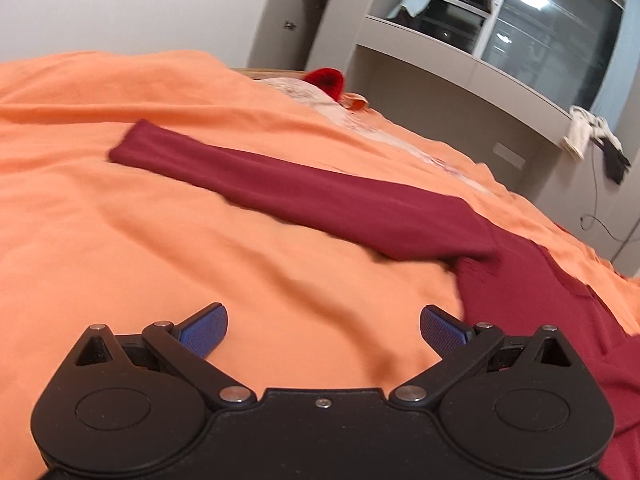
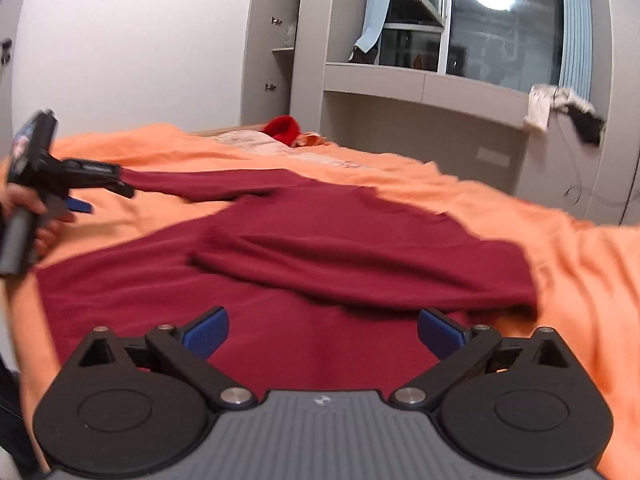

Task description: Fold small clothes

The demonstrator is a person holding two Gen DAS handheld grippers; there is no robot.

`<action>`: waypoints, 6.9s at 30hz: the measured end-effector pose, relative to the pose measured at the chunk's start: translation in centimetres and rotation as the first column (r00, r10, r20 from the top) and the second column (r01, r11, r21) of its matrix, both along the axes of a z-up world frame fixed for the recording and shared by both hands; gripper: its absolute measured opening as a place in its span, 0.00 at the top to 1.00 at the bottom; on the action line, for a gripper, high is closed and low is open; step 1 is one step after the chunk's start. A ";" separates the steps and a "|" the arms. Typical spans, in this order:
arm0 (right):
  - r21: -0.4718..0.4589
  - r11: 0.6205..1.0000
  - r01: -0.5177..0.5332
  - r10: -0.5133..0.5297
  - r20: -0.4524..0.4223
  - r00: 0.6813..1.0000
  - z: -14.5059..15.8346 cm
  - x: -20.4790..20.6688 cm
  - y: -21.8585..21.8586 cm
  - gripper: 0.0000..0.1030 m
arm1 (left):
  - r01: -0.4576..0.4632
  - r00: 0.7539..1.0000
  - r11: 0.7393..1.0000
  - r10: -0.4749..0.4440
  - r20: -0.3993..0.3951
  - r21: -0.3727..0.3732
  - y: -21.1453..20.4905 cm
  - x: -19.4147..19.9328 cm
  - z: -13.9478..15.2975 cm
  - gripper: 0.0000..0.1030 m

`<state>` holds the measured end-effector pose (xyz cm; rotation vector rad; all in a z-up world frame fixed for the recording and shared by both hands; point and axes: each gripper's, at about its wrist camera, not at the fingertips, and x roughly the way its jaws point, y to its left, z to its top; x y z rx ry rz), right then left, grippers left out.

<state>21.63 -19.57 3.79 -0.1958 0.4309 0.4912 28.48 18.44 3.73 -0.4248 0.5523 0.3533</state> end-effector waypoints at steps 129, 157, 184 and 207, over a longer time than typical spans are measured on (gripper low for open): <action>-0.301 0.944 0.133 -0.057 0.250 0.967 -5.8 0.4 4.9 0.00 | 0.147 0.987 0.981 -0.137 0.085 -0.127 -4.6 9.1 -2.3 0.08; -0.293 0.949 0.114 -0.040 0.247 0.968 -6.0 -0.8 4.2 0.00 | 0.143 0.988 0.990 -0.143 -0.061 -0.012 -5.3 7.7 -2.9 0.01; -0.117 0.985 0.129 -0.077 0.372 0.925 -4.5 -13.7 -2.3 0.00 | 0.284 0.938 0.942 -0.311 0.150 0.179 -10.6 -10.7 0.3 0.01; -0.422 0.882 0.210 -0.034 0.388 0.921 -9.9 -13.9 1.5 0.00 | 0.389 0.883 0.857 -0.451 0.128 0.337 -13.7 -14.4 -1.0 0.01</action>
